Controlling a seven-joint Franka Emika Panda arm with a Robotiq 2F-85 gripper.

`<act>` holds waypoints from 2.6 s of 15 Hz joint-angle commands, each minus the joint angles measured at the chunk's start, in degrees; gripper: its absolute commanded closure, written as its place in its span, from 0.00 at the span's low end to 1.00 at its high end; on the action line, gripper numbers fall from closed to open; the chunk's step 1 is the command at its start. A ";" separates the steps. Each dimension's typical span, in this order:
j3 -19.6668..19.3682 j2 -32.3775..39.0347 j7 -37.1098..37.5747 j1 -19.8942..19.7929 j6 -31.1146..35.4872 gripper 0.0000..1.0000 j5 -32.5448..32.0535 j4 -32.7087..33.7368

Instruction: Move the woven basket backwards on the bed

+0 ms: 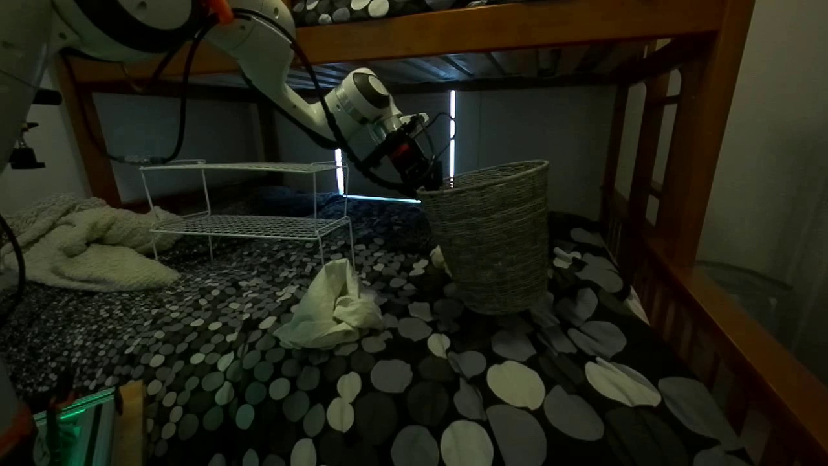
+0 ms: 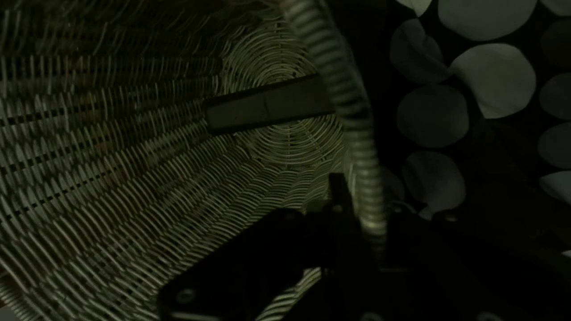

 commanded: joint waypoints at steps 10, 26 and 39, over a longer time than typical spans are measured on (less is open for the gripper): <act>-0.40 7.62 -8.77 0.05 4.72 0.98 -5.44 9.37; 0.34 23.46 -32.05 -6.94 18.15 0.98 7.54 28.47; -2.08 17.62 -17.63 -1.15 0.67 0.00 12.44 28.60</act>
